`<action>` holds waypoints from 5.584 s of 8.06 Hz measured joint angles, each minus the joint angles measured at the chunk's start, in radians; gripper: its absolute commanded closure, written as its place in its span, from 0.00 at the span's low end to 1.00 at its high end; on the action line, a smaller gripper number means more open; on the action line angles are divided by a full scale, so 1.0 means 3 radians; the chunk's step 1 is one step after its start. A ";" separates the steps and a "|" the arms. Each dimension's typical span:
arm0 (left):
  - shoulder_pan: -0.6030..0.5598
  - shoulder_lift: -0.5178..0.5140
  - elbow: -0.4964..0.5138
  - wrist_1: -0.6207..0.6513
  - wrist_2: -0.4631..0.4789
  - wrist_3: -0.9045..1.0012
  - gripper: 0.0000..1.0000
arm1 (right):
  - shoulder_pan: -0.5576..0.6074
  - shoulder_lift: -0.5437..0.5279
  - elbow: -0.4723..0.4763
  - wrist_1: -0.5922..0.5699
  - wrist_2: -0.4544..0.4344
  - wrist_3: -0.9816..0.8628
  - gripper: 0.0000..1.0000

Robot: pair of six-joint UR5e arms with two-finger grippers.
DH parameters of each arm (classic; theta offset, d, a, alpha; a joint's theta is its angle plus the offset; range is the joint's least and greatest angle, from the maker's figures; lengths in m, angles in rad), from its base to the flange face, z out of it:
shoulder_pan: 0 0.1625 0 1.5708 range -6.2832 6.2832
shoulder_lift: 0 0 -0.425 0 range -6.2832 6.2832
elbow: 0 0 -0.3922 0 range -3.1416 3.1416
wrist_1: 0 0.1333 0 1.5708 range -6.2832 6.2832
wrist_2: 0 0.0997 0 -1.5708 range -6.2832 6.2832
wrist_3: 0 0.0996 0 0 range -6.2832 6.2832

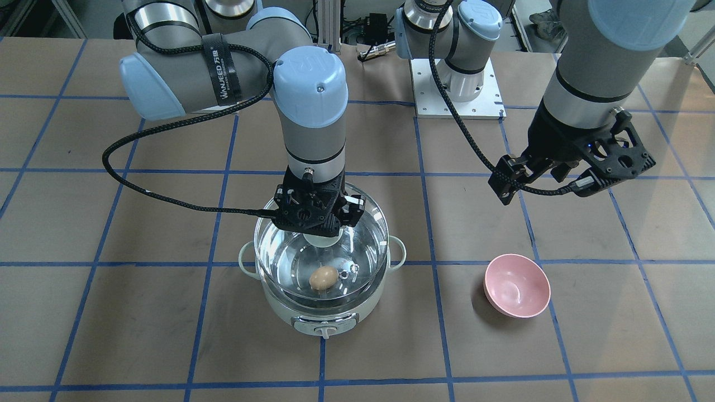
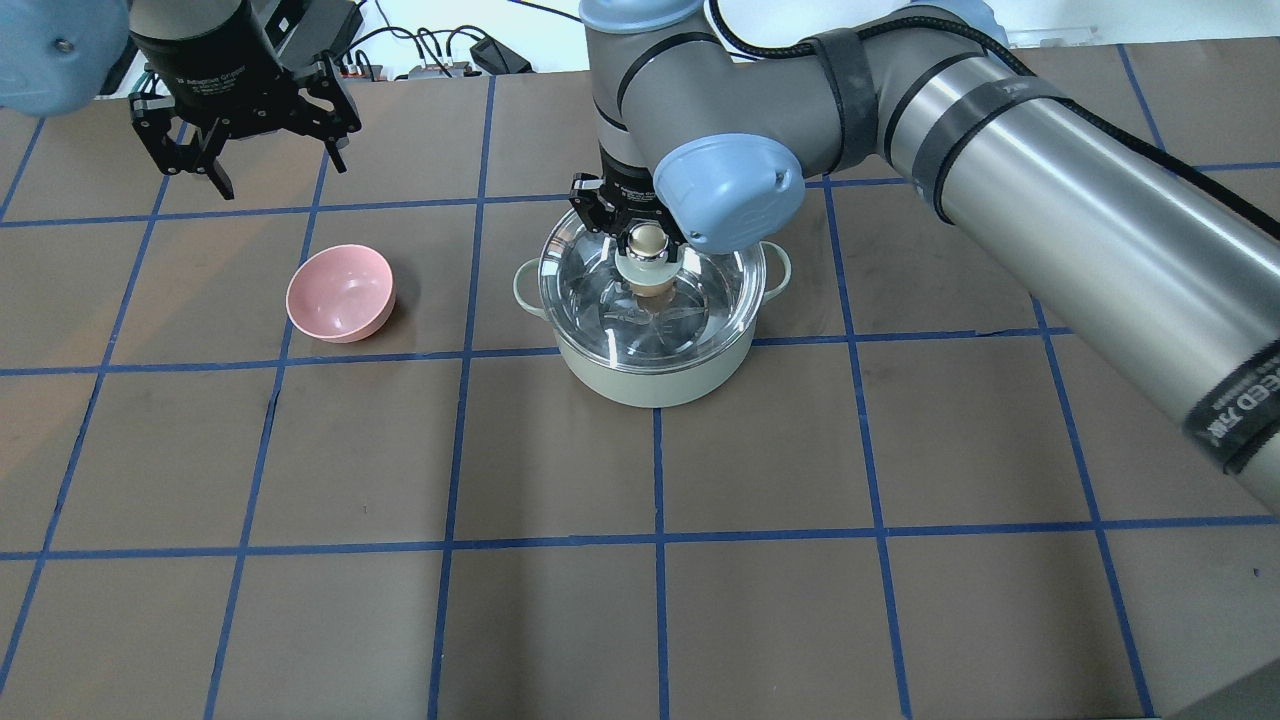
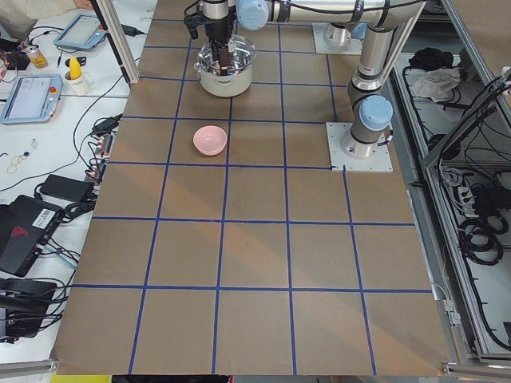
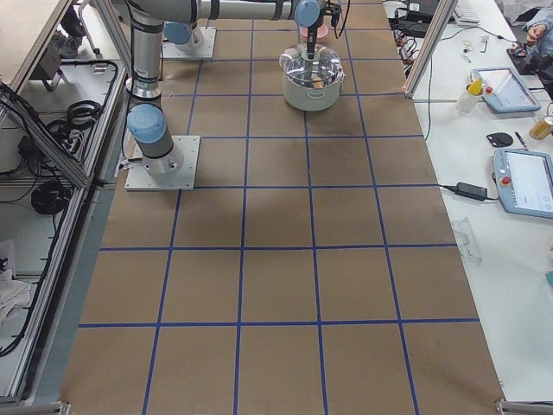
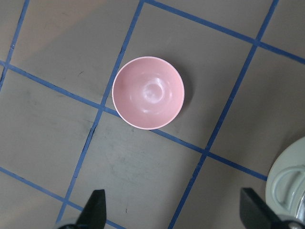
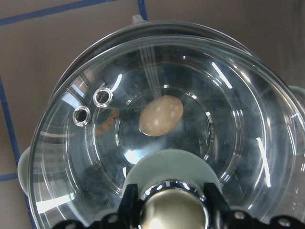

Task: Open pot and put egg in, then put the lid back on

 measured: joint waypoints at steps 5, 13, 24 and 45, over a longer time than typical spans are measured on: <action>-0.0003 0.0093 -0.0035 -0.0016 -0.0261 0.0844 0.00 | 0.0005 0.0130 0.0003 -0.0256 0.0071 -0.0086 0.92; -0.0009 0.0161 -0.0136 -0.0012 -0.0363 0.0862 0.00 | -0.0007 0.0133 0.0022 -0.0260 0.0047 -0.0193 0.88; 0.0001 0.0124 -0.0151 -0.0013 -0.0365 0.0889 0.00 | -0.0100 0.0080 0.0053 -0.0397 0.0036 -0.0593 0.00; 0.0001 0.0162 -0.0217 -0.0017 -0.0330 0.0894 0.00 | -0.1121 -0.1102 0.0113 0.0900 -0.0104 -0.2128 0.00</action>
